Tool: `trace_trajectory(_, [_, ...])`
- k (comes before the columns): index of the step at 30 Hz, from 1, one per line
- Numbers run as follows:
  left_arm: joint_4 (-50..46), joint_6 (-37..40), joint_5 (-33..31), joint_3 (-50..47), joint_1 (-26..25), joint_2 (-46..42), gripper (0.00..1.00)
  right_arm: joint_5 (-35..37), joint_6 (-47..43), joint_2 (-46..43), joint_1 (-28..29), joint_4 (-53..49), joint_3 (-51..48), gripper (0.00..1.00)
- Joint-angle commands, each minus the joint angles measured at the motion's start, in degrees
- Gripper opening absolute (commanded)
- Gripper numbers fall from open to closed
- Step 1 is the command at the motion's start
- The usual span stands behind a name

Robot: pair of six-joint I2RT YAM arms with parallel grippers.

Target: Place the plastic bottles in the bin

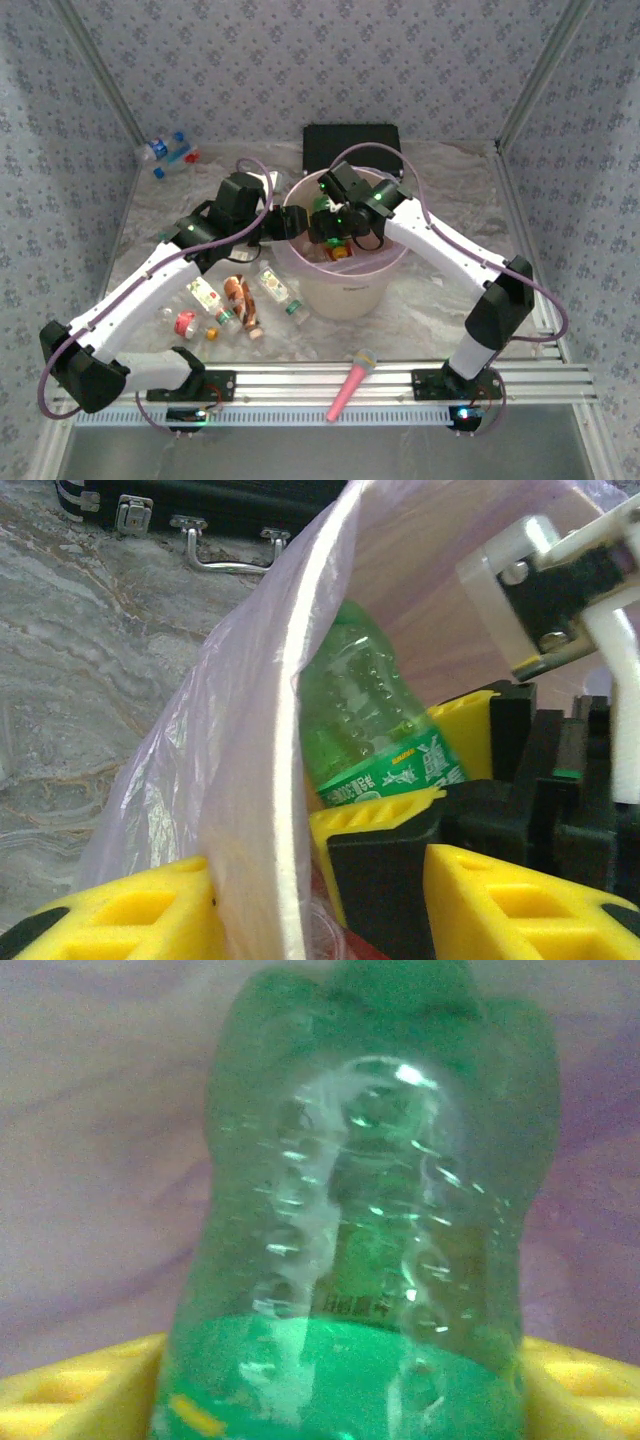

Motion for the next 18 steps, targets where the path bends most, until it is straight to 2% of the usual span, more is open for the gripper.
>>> trace_trajectory(1, [-1.0,1.1,0.0,-0.3,0.3,-0.3,0.51,2.0,0.0,0.2,-0.7,-3.5,-1.1,0.79])
trace_trajectory(3, [-0.9,1.1,0.0,-0.4,0.3,-0.4,0.51,2.3,-0.2,-0.1,-0.8,-3.9,-0.8,0.89])
trace_trajectory(7, [-1.0,1.1,-0.1,-0.4,0.4,-0.8,0.51,2.5,-1.0,-0.5,-0.7,-4.6,0.5,0.96])
trace_trajectory(11, [-1.1,1.3,-0.1,-0.5,0.4,-1.0,0.51,3.0,-1.6,-0.8,-0.7,-5.5,2.1,1.0])
trace_trajectory(18, [-1.1,1.3,-0.2,-0.8,0.4,-1.3,0.51,3.7,-3.6,-2.6,0.0,-8.3,7.3,1.0])
